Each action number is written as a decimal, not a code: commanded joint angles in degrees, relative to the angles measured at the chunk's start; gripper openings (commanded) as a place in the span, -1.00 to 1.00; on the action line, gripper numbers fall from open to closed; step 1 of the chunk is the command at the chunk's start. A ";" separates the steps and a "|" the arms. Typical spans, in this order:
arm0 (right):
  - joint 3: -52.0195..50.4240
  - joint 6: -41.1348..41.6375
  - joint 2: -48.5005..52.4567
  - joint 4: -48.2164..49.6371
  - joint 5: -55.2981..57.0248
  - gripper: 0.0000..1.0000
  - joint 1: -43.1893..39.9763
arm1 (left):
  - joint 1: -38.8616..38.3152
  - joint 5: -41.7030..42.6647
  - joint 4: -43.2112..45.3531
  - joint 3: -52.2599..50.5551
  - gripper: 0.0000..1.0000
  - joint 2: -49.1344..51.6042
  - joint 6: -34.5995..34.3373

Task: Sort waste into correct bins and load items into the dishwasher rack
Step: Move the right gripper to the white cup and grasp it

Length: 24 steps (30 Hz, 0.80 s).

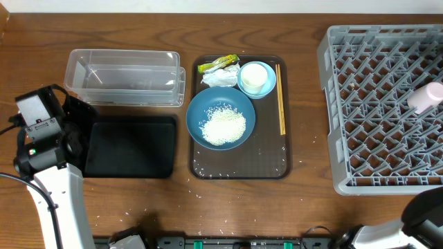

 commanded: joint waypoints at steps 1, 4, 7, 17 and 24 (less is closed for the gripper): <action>0.02 -3.76 -0.83 0.07 0.33 0.17 8.57 | 0.22 -0.92 -0.20 1.25 0.84 -0.28 -0.33; -0.02 -3.78 0.13 -0.13 6.84 0.67 16.94 | 0.22 -0.92 -0.20 1.25 0.84 -0.28 -0.33; -0.02 -3.34 1.99 -0.09 14.08 0.99 25.42 | 0.22 -0.90 -0.20 1.25 0.84 -0.28 -0.33; -0.02 2.99 11.21 3.56 35.54 0.88 48.06 | 0.22 -0.90 -0.20 1.25 0.84 -0.28 -0.33; -0.02 4.17 17.86 10.99 38.86 0.48 57.29 | 0.22 -0.90 -0.20 1.25 0.84 -0.28 -0.33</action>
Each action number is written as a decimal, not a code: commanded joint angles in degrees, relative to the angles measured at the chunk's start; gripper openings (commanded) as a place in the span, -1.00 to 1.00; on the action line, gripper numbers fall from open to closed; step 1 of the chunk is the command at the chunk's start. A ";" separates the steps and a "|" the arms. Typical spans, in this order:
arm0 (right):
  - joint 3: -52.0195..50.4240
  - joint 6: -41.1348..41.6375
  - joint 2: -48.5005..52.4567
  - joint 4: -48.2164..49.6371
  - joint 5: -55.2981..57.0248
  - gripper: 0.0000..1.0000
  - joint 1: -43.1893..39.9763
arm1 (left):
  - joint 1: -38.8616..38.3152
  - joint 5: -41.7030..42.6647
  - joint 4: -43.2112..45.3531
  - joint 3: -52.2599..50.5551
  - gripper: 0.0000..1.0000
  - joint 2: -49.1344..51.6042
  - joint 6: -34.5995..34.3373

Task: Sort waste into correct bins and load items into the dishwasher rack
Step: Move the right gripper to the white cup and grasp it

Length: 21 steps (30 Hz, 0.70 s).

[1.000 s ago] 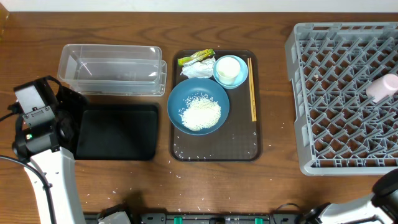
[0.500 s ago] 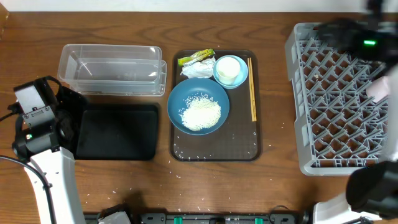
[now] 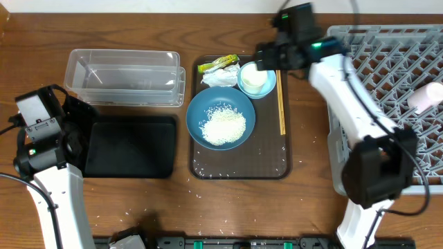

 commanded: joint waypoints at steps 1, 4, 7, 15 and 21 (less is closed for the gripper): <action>0.00 1.31 2.43 1.79 5.01 0.40 3.61 | 0.22 -0.90 -0.20 1.25 0.84 -0.28 -0.33; 0.00 1.36 3.50 2.58 9.57 0.08 6.78 | 0.22 -0.92 -0.20 1.25 0.84 -0.28 -0.33; 0.00 1.44 4.15 2.10 15.80 0.04 9.49 | 0.22 -0.90 -0.20 1.25 0.84 -0.28 -0.33; 0.00 2.40 8.00 1.51 21.44 -0.01 13.29 | 0.22 -0.90 -0.20 1.25 0.84 -0.28 -0.33; 0.00 2.43 8.83 1.20 22.56 -0.18 13.55 | 0.22 -0.92 -0.20 1.25 0.84 -0.28 -0.33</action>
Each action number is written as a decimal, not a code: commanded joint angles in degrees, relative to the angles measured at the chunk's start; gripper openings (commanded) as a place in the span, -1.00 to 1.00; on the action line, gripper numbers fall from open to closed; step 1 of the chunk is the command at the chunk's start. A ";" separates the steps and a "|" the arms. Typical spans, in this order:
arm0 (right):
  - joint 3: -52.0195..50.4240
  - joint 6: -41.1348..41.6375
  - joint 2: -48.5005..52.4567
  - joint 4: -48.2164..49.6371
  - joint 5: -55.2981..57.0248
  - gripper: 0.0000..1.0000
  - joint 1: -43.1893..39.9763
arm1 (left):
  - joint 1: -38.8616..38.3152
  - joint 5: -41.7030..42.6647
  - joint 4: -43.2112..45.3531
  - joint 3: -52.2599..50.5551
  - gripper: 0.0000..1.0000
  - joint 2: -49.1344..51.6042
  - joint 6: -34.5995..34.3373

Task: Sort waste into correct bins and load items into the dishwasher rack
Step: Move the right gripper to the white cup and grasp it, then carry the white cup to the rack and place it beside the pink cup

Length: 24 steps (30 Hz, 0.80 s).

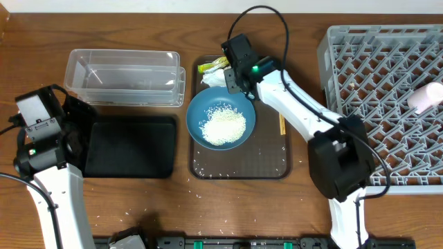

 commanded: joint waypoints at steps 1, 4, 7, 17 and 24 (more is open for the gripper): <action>0.04 0.74 0.20 -0.15 2.54 -0.23 0.13 | 0.22 -0.90 -0.22 1.25 0.84 -0.28 -0.33; 0.04 0.72 0.46 -0.33 2.56 -0.34 0.11 | 0.22 -0.90 -0.22 1.25 0.85 -0.28 -0.33; 0.04 0.74 0.57 -0.50 2.54 -0.46 0.13 | 0.22 -0.92 -0.22 1.25 0.84 -0.28 -0.33; 0.15 2.43 -0.07 -0.48 2.47 -0.97 0.52 | 0.22 -0.92 -0.22 1.25 0.84 -0.28 -0.33; 1.90 2.38 -6.45 -0.94 2.49 -0.98 -1.25 | 0.22 -0.90 -0.22 1.25 0.84 -0.28 -0.33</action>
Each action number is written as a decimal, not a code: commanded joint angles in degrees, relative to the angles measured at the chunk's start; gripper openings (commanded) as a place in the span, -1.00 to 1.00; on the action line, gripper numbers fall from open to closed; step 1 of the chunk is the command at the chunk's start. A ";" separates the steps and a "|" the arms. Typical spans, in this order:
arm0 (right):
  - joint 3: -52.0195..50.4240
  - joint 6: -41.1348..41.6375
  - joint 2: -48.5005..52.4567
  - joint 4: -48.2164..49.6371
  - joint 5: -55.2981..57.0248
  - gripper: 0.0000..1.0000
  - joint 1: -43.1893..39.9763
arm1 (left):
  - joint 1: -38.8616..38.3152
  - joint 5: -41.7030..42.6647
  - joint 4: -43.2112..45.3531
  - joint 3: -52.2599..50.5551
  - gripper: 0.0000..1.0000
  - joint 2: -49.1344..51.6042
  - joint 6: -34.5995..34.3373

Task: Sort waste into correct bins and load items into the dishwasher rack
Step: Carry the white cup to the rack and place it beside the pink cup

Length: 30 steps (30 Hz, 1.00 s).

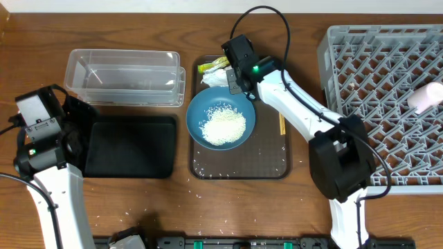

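Note:
My right gripper (230, 76) hangs over the back of the brown tray (239, 167), at the crumpled white paper (211, 80) beside the yellow-green wrapper (213, 65). Its fingers are hidden under the wrist, so their state does not show. A blue plate (221, 121) holding rice lies just in front of it. The right arm covers the small cup and most of the chopsticks (282, 126). At the right stands the grey dishwasher rack (387, 131). My left gripper (77, 124) rests at the left edge of the black bin (131, 146).
A clear plastic bin (124, 76) stands behind the black bin. A pink cup (428, 97) lies in the rack at its right edge. Rice grains are scattered on the tray and on the table's front.
The right arm was first down at the front right corner, with cup, wrappers, plate and chopsticks all showing on the tray. Then its gripper was over the cup at the tray's back right. Later it stood further left, over the white paper, and it stays there.

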 commanded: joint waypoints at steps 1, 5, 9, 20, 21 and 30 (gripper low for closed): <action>2.23 0.79 -7.28 -0.17 0.85 -0.97 -1.70 | 0.22 -0.90 -0.20 1.25 0.84 -0.28 -0.31; 2.36 0.57 -14.71 -0.57 0.66 -0.98 -5.79 | 0.24 -0.90 -0.20 1.25 0.84 -0.28 -0.31; 2.34 -5.33 -21.55 -0.61 -7.39 -0.98 -13.73 | 0.22 -0.90 -0.20 1.25 0.84 -0.28 -0.31; 2.21 -12.59 -23.04 0.63 -53.99 -0.98 -49.22 | 0.22 -0.92 -0.20 1.25 0.84 -0.28 -0.31; 2.10 -12.59 -22.23 1.25 -57.55 -0.98 -52.28 | 0.22 -0.90 -0.20 1.25 0.84 -0.28 -0.31; 2.01 -14.36 -7.08 12.44 -80.74 -0.98 -64.43 | 0.22 -0.90 -0.20 1.25 0.84 -0.28 -0.31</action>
